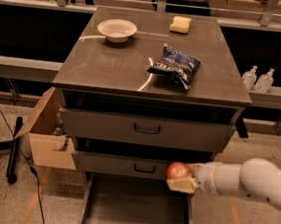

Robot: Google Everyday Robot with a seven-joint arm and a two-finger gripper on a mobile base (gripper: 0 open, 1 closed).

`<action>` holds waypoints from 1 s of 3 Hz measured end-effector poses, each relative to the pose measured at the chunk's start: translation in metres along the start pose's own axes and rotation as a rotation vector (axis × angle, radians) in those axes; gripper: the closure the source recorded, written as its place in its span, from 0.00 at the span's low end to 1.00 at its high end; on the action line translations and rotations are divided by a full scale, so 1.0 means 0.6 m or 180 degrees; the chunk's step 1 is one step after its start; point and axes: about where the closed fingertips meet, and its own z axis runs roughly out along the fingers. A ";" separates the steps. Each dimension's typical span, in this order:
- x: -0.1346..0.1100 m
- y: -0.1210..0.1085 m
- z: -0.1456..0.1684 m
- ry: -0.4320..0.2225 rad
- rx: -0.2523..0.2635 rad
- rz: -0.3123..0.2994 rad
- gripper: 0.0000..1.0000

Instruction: Pick apple from bottom drawer and place on counter

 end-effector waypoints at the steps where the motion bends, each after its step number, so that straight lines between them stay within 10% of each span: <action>1: -0.116 0.027 -0.071 -0.0062 -0.0145 -0.0191 1.00; 3: -0.127 0.027 -0.085 -0.0107 -0.0153 -0.0118 1.00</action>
Offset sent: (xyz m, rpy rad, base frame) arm 0.0110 0.0142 0.0686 0.0141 -0.0250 0.0598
